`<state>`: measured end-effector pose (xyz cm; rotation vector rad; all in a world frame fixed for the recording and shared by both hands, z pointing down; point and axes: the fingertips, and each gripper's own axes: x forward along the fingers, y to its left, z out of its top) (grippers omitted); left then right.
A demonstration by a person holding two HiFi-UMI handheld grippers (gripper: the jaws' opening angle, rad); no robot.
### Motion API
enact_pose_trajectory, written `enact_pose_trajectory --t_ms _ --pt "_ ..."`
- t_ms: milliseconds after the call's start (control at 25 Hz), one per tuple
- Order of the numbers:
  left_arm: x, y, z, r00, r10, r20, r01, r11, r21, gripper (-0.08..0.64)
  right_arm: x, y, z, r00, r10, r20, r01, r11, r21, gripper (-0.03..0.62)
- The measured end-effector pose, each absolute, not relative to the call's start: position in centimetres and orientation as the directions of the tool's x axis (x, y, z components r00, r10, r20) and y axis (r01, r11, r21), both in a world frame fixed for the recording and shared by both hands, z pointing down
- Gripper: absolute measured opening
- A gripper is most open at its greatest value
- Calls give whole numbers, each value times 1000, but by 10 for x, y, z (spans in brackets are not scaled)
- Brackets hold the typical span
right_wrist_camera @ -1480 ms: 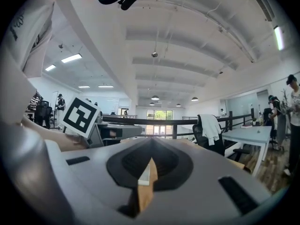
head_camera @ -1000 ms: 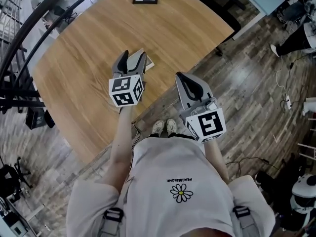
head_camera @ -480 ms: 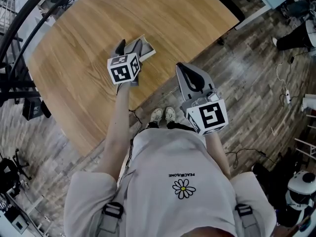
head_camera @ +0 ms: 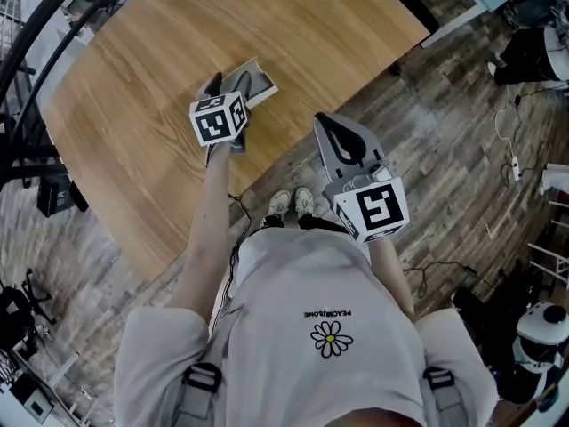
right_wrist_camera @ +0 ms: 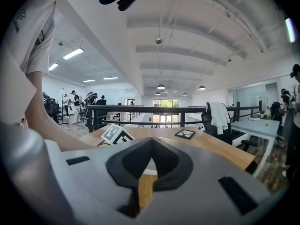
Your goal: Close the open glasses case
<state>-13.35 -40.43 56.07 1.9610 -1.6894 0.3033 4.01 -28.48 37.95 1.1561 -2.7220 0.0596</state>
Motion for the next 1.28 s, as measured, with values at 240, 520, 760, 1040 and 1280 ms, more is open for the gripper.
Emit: enact_pose_trajectory --t_ms 240,520,760,1040,1280 --pt "-131 -401 560 208 -843 497 -964 -91 251 261 37 -282 382 -685 -703 191 -711 702 35 6" --pt "-117 -384 559 220 -838 499 -968 -125 216 258 35 -278 382 -694 -695 187 -702 711 38 6" --pt "-103 -372 560 249 -826 506 -962 -152 226 259 37 -276 382 -700 -690 184 -699 715 25 6" --pt "-93 -360 566 251 -814 524 -965 -169 201 259 42 -274 387 -690 -700 186 -712 702 2 6" --pt "-83 -348 580 271 -792 548 -960 -176 220 259 47 -273 386 -681 -707 192 -719 695 10 6"
